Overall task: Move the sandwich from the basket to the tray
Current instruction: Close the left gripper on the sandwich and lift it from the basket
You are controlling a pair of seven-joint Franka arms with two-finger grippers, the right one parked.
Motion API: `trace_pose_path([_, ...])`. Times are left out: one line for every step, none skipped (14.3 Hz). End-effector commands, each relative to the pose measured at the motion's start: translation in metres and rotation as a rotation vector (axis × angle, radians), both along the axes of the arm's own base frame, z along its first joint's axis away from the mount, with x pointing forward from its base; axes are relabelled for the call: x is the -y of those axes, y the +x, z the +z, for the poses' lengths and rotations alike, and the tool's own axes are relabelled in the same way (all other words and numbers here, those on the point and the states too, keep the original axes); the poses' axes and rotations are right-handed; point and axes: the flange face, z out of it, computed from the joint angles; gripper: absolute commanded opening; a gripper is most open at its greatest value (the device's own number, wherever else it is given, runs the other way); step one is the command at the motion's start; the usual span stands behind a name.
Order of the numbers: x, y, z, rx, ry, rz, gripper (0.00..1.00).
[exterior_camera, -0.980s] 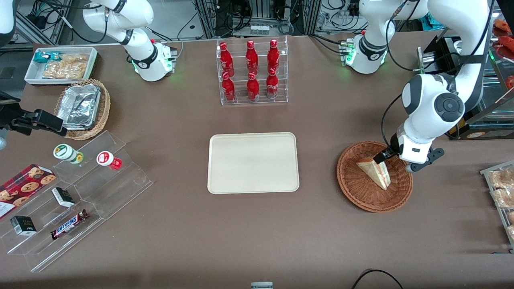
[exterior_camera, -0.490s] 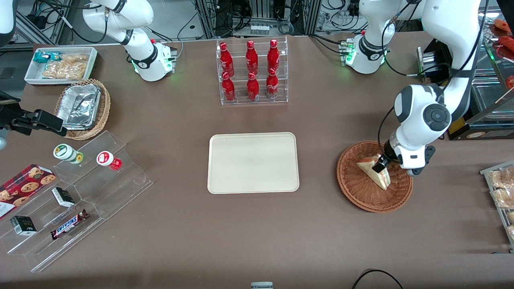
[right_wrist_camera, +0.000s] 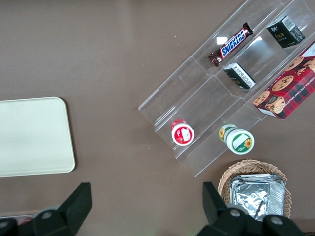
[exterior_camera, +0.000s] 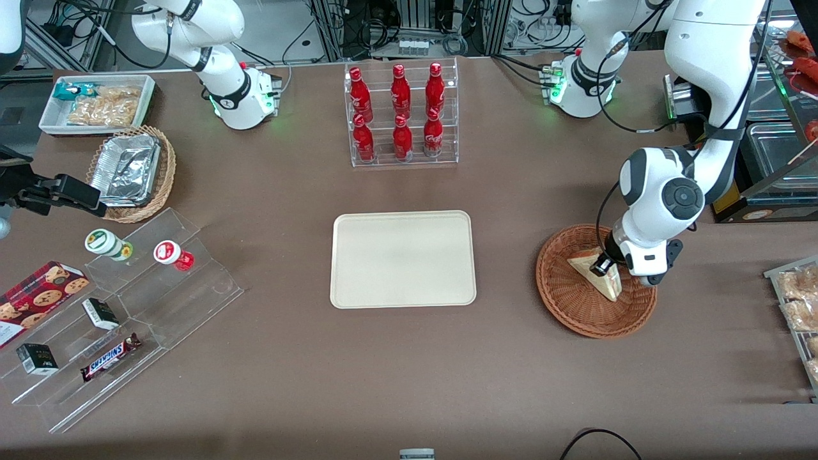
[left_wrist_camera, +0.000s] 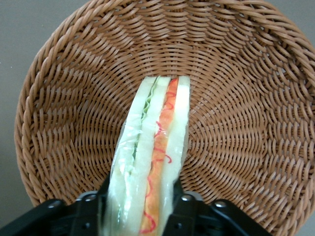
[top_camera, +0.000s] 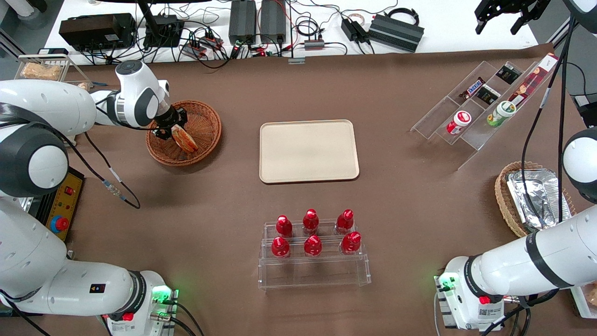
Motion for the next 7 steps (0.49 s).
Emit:
trace_pose_path([0.015,0.011,0.03,-0.008,-0.009,-0.006,0.04])
trace_pose_path([0.023,0.018,0.047,-0.024,-0.009,-0.026,0.04])
trace_pose_path([0.033,0.026,0.061,-0.047,-0.01,-0.071,0.04])
trace_pose_path([0.047,0.03,0.075,-0.085,-0.013,-0.188,0.05])
trace_pose_path([0.057,0.036,0.083,-0.106,-0.019,-0.314,0.06])
trace_pose_path([0.074,0.04,0.092,-0.114,-0.029,-0.418,0.06])
trace_pose_path([0.091,0.042,0.097,-0.123,-0.035,-0.499,0.05])
